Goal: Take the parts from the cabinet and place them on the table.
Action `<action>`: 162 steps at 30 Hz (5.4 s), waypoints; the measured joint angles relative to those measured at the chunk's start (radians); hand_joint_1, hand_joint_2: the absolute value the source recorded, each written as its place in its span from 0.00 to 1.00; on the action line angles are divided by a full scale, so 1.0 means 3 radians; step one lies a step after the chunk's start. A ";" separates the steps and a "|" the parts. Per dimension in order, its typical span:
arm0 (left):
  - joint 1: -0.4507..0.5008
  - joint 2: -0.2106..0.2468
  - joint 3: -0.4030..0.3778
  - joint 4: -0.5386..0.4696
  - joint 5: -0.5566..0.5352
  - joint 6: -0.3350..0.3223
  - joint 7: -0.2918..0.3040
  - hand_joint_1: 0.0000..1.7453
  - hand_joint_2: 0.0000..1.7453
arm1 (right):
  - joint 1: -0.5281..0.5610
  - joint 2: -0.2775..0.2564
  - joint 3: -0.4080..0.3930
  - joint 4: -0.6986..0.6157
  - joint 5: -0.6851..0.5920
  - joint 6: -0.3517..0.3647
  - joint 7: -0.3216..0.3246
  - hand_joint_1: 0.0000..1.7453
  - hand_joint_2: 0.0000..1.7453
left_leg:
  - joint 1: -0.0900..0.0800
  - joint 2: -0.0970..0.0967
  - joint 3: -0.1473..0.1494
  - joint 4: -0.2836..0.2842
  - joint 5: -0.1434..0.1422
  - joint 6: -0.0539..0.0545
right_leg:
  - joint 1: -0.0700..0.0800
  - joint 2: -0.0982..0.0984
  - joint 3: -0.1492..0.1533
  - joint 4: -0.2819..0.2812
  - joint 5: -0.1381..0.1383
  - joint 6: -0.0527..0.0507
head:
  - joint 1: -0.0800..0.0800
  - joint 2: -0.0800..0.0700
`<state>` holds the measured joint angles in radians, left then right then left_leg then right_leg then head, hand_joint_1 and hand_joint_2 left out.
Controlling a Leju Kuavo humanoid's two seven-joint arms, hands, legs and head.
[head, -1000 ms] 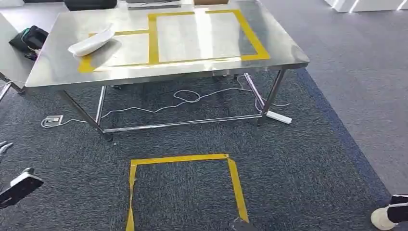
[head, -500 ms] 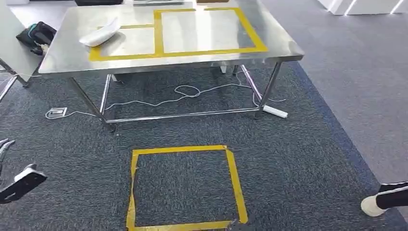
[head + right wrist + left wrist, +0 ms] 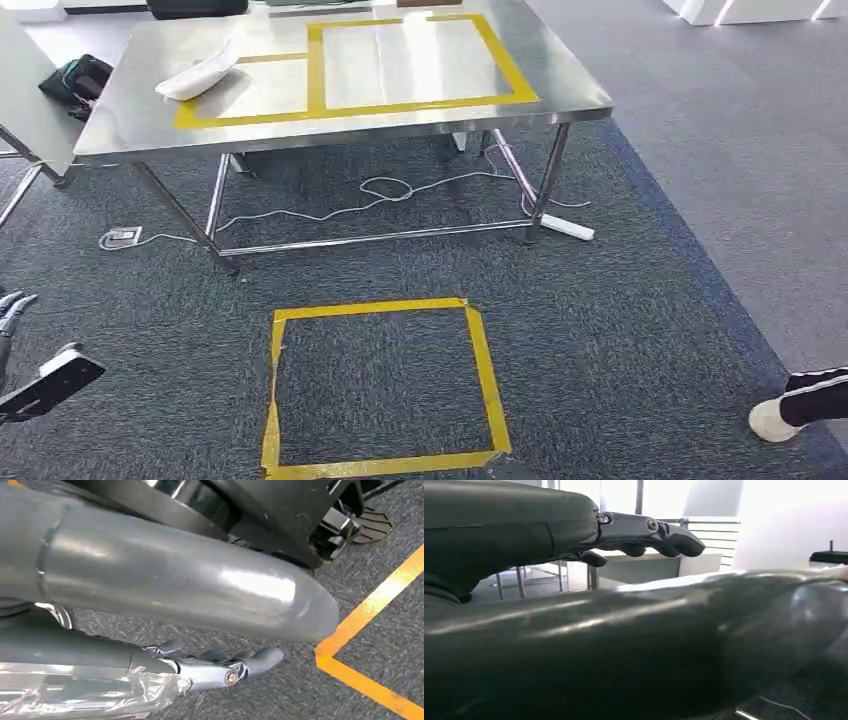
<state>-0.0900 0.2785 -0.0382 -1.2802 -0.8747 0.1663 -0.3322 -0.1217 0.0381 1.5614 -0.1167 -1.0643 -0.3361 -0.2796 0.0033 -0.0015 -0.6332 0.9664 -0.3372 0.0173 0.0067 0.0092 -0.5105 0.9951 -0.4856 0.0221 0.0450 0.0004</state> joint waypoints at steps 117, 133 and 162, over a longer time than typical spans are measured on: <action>0.0157 -0.1545 0.3615 0.3470 -0.0685 0.0725 0.1245 0.00 0.00 | 0.0083 -0.0104 -0.0065 0.0010 -0.0500 -0.0039 0.0118 0.00 0.00 | 0.0019 -0.0037 -0.0360 0.1151 -0.0764 -0.0180 | -0.0039 -0.0152 -0.0052 0.0013 0.0024 -0.0029 | 0.0010 0.0001; 0.0130 -0.1548 0.3563 0.3483 -0.0718 0.0620 0.1212 0.00 0.00 | 0.0046 -0.0104 -0.0062 0.0011 -0.0448 0.0000 0.0108 0.00 0.00 | -0.0005 -0.0139 0.0209 0.0039 -0.0293 0.0012 | -0.0023 -0.0040 -0.0511 0.1037 -0.0428 0.0124 | 0.0045 0.0000; 0.0062 -0.1639 0.3551 0.3484 -0.0771 0.0538 0.1171 0.00 0.00 | 0.0010 -0.0121 -0.0062 0.0019 -0.0507 0.0093 0.0034 0.00 0.00 | -0.0004 -0.0062 0.0198 0.0057 -0.0300 0.0007 | -0.0023 -0.0040 -0.0533 0.1107 -0.0530 0.0116 | 0.0035 0.0000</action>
<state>-0.0714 -0.2132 1.0273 -0.2350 -1.1059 0.3277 0.0191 -0.1188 0.0019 1.5427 -0.1110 -1.2165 -0.3082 -0.2693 0.0022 -0.0201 -0.5738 0.9834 -0.4272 0.0194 -0.0003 -0.0027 -0.6705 1.3272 -0.6445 0.0569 0.0557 0.0004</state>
